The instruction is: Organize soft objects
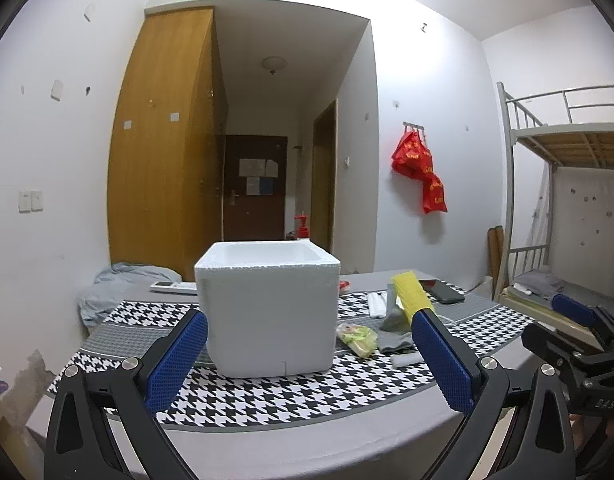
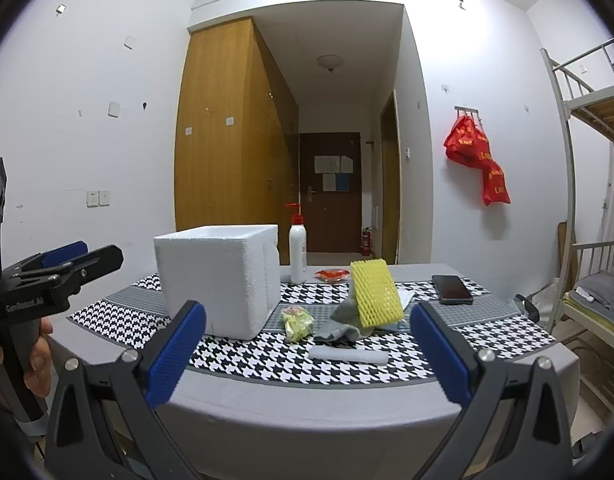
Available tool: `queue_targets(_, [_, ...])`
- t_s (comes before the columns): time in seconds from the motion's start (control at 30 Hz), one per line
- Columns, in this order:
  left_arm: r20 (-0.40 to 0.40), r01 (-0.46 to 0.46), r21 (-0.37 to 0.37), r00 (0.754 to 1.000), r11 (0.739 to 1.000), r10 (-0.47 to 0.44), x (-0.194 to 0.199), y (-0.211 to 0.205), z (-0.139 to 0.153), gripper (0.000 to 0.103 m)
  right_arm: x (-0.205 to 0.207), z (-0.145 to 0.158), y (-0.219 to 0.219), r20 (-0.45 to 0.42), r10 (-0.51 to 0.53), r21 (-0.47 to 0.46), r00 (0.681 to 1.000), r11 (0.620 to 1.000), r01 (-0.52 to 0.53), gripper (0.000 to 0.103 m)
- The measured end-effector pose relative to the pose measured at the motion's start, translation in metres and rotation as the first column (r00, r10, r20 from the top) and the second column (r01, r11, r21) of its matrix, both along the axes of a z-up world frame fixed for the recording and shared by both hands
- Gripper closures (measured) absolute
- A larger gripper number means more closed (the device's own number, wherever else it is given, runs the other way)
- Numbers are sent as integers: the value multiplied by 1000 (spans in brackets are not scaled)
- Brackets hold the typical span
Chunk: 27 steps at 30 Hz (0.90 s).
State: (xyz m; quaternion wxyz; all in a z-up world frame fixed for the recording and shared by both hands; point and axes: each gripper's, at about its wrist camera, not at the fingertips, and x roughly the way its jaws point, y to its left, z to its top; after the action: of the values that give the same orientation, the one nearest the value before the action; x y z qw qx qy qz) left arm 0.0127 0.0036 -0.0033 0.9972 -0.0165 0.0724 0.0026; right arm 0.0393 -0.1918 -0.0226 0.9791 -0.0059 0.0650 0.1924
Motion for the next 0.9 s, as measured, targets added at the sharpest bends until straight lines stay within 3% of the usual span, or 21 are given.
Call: queue_targets(0.9, [-12, -7, -9, 1000, 1000, 7, 8, -1, 6, 1, 2, 5, -5, -5, -20, -17, 1000, 1000, 20, 0])
